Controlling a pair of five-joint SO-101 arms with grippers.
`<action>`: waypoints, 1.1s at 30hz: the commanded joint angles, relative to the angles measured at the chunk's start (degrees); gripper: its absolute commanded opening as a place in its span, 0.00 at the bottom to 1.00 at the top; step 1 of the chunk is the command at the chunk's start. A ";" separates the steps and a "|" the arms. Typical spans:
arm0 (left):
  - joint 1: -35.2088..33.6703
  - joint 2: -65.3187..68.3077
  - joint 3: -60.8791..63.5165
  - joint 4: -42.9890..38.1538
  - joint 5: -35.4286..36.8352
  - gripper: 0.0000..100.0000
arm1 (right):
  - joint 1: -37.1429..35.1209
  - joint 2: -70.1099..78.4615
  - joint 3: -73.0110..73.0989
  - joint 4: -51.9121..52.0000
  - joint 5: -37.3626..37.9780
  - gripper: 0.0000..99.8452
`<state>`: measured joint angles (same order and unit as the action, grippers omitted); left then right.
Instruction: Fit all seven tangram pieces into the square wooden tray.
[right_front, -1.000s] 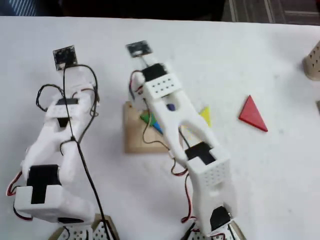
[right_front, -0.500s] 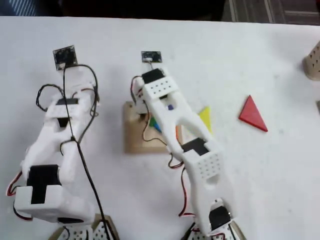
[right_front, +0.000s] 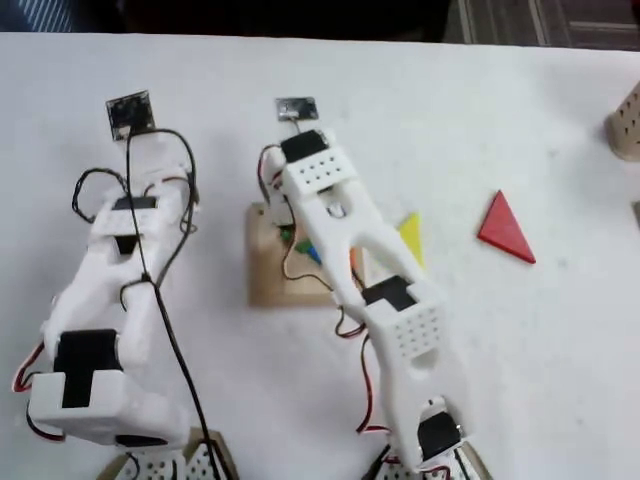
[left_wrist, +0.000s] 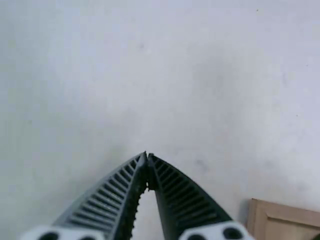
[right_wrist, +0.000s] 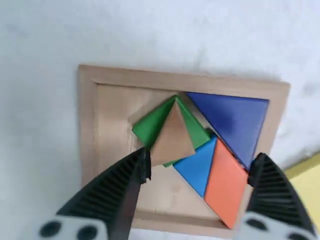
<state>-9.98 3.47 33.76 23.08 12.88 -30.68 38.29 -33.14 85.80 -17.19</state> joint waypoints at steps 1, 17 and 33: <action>2.15 -3.82 -0.35 -0.88 0.09 0.02 | 5.05 -1.54 -10.46 9.98 1.93 0.24; 28.53 -26.42 21.36 2.64 0.09 0.02 | 17.80 -1.10 -11.08 12.18 7.74 0.02; 38.37 -18.59 17.93 1.58 0.09 0.02 | 17.89 -0.40 -10.55 9.80 7.74 0.02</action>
<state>30.20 -21.23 58.64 26.07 12.88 -13.45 38.29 -43.60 96.97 -10.07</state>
